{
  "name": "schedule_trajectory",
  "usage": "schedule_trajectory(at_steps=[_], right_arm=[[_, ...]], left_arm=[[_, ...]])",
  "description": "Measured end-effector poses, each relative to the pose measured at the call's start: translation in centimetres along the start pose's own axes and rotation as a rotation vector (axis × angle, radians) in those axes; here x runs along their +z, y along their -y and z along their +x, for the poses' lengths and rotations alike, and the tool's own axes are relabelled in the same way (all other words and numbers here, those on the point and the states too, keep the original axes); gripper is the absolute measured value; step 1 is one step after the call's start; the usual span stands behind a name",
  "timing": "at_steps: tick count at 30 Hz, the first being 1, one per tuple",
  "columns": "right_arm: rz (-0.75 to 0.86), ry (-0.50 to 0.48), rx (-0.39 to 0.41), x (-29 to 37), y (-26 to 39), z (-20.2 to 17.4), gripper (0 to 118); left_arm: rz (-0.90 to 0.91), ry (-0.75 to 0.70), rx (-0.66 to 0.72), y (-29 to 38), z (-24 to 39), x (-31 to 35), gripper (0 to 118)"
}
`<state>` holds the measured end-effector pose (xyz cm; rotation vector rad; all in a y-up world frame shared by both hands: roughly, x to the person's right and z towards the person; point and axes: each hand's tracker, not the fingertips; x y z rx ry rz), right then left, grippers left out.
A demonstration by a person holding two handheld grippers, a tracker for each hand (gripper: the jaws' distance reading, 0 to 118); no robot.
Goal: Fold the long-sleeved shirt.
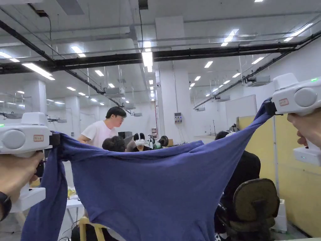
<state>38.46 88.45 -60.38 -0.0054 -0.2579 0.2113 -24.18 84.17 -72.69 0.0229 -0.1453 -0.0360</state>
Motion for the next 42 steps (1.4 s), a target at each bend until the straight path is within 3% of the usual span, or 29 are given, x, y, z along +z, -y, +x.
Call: schedule_trajectory(at_steps=[2,18,33,42], right_arm=[[0.003,0.007,-0.004,0.0,-0.6,0.2,6],[-0.014,0.003,0.004,-3.0,0.5,-1.0,6],[-0.013,0.014,-0.019,-15.2,0.8,-2.5,6],[-0.057,-0.008,-0.046,-23.3,5.7,-4.1,6]], left_arm=[[0.008,0.007,0.064,-0.6,-0.7,-0.1,2],[-0.007,0.021,0.028,0.6,0.3,-2.9,2],[-0.021,-0.002,0.034,1.4,0.7,-15.2,2],[-0.069,-0.005,0.022,5.7,1.2,-22.5,2]])
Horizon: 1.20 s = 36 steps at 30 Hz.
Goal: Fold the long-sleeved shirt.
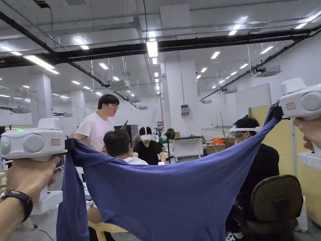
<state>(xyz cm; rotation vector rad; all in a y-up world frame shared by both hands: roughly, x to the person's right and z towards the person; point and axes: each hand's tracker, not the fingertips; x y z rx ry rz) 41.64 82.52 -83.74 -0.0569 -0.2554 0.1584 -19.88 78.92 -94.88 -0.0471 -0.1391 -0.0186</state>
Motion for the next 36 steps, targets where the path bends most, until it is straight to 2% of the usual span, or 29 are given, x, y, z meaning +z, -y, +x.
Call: schedule_trajectory(at_steps=[3,8,12,17,22,25,26,29,31,36], right_arm=[[-0.042,-0.019,-0.003,-2.4,3.5,-0.5,6],[-0.138,-0.054,-0.017,-4.8,11.7,-1.9,6],[-0.196,-0.07,0.002,-5.2,17.6,-2.8,6],[-0.275,-0.113,-0.037,-3.7,23.9,-2.9,6],[-0.395,-0.163,-0.05,0.4,32.2,-3.5,6],[-0.445,-0.186,-0.116,4.1,37.1,-3.9,6],[-0.457,-0.185,-0.129,5.2,38.4,-3.9,6],[-0.533,-0.218,-0.095,9.5,42.2,-4.4,6],[-0.556,-0.223,-0.124,11.7,45.3,-4.0,6],[-0.612,-0.239,-0.137,18.9,49.6,-3.4,6]], left_arm=[[-0.046,-0.014,-0.02,3.3,0.5,-2.1,2],[-0.138,0.006,0.024,11.2,1.1,-4.8,2],[-0.212,0.028,0.023,17.2,1.9,-5.3,2],[-0.292,0.067,0.017,23.6,2.2,-3.6,2],[-0.431,0.08,0.021,32.5,2.2,0.7,2],[-0.539,0.108,0.032,38.0,2.1,4.4,2],[-0.571,0.126,0.048,39.2,1.9,5.7,2],[-0.605,0.129,0.079,42.6,1.2,10.6,2],[-0.659,0.131,0.104,44.7,0.7,14.0,2],[-0.687,0.106,0.151,48.6,-1.6,21.7,2]])
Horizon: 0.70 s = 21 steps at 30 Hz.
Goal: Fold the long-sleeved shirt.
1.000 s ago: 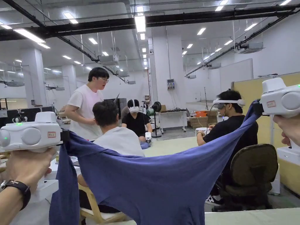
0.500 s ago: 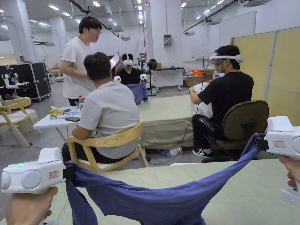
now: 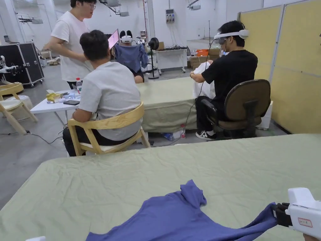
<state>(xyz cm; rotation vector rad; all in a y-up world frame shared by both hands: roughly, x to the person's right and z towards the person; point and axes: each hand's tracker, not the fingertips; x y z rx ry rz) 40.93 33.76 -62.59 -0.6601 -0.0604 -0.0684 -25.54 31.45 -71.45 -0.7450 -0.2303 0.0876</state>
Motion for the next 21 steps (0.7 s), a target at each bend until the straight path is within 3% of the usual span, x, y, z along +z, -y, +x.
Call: schedule_trajectory(at_steps=[8,14,16,17,21], right_arm=[[-0.097,-0.034,-0.03,5.1,9.0,0.5,6],[-0.197,-0.042,-0.128,6.3,14.0,2.4,6],[-0.217,-0.036,-0.127,6.1,15.1,2.5,6],[-0.232,-0.034,-0.132,5.8,15.4,2.5,6],[-0.305,-0.036,-0.138,4.2,16.5,2.5,6]], left_arm=[[-0.02,-0.02,0.08,8.1,-2.8,6.1,2],[-0.114,-0.03,0.082,12.6,-6.2,6.6,2],[-0.175,-0.058,0.062,13.4,-7.1,5.5,2],[-0.187,-0.06,0.059,14.1,-3.9,6.7,2],[-0.268,-0.07,0.03,15.2,-3.3,5.0,2]])
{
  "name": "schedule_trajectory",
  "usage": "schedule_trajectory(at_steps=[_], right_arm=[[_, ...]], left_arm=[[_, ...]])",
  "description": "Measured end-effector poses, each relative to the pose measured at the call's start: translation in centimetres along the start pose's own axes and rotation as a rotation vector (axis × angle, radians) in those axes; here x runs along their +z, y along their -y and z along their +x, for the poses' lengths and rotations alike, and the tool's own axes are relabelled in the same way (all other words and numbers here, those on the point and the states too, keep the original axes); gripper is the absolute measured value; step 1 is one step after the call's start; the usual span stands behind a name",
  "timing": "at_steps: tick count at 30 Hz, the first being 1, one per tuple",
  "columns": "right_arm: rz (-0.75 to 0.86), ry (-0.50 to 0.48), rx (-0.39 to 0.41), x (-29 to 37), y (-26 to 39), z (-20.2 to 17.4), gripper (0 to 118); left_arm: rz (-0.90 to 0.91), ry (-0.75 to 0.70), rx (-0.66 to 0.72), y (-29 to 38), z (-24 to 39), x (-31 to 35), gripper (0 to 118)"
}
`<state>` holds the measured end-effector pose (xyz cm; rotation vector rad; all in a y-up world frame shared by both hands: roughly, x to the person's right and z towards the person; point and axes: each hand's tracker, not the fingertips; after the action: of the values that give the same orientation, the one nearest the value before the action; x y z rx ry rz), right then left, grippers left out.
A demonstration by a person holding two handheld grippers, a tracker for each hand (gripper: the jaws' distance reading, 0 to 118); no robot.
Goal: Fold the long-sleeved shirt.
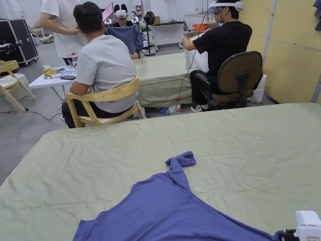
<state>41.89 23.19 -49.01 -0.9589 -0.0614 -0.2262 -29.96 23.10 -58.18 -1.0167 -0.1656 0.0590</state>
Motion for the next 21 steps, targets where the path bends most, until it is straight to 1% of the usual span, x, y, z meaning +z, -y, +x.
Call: schedule_trajectory(at_steps=[2,3,4,5,6,7,8,9,10,12,14,16,19,20,21], right_arm=[[-0.018,0.004,-0.014,-0.5,0.2,0.3,6],[-0.027,0.004,-0.023,-0.7,0.3,0.5,6],[-0.041,-0.01,-0.046,-0.9,0.3,0.8,6],[-0.06,-0.023,-0.063,-1.1,0.3,0.9,6],[-0.051,-0.004,-0.057,-1.0,0.4,0.9,10],[-0.056,0.055,-0.02,-1.0,0.4,0.7,21],[-0.064,0.09,0.017,-0.9,0.3,0.5,37],[-0.062,0.112,0.04,-0.7,0.2,0.3,55],[-0.053,0.097,0.041,-0.3,0.1,0.0,61],[-0.021,0.085,0.037,0.7,-0.3,-0.5,60],[0.044,0.067,0.034,2.2,-0.9,-1.1,60],[0.116,0.069,0.063,3.9,-1.4,-2.4,60],[0.228,0.066,0.1,7.3,-1.7,-4.5,60],[0.26,0.071,0.099,8.3,-1.7,-5.0,59],[0.291,0.056,0.086,9.4,-1.6,-5.6,56]], left_arm=[[-0.019,-0.004,0.011,0.2,-0.2,-0.7,4],[-0.033,-0.006,0.009,0.5,-0.2,-0.9,8],[-0.033,-0.009,0.007,0.7,-0.2,-1.2,11],[-0.034,-0.016,0.0,0.8,-0.2,-1.2,11],[-0.028,-0.03,-0.014,0.9,0.0,-1.0,28],[0.019,-0.061,-0.02,1.0,0.2,-0.6,43],[0.079,-0.08,-0.022,0.9,0.3,0.0,51],[0.116,-0.089,-0.023,0.6,0.5,0.6,54],[0.142,-0.087,-0.007,0.0,0.8,1.2,54],[0.174,-0.055,-0.002,-1.2,1.5,2.4,55],[0.23,-0.057,-0.032,-2.6,3.0,3.7,55],[0.288,-0.067,-0.067,-3.9,5.3,5.5,55],[0.366,-0.037,-0.134,-5.7,9.2,8.2,54],[0.389,-0.03,-0.146,-6.3,9.8,8.6,52],[0.415,-0.013,-0.171,-6.8,11.0,9.4,45]])
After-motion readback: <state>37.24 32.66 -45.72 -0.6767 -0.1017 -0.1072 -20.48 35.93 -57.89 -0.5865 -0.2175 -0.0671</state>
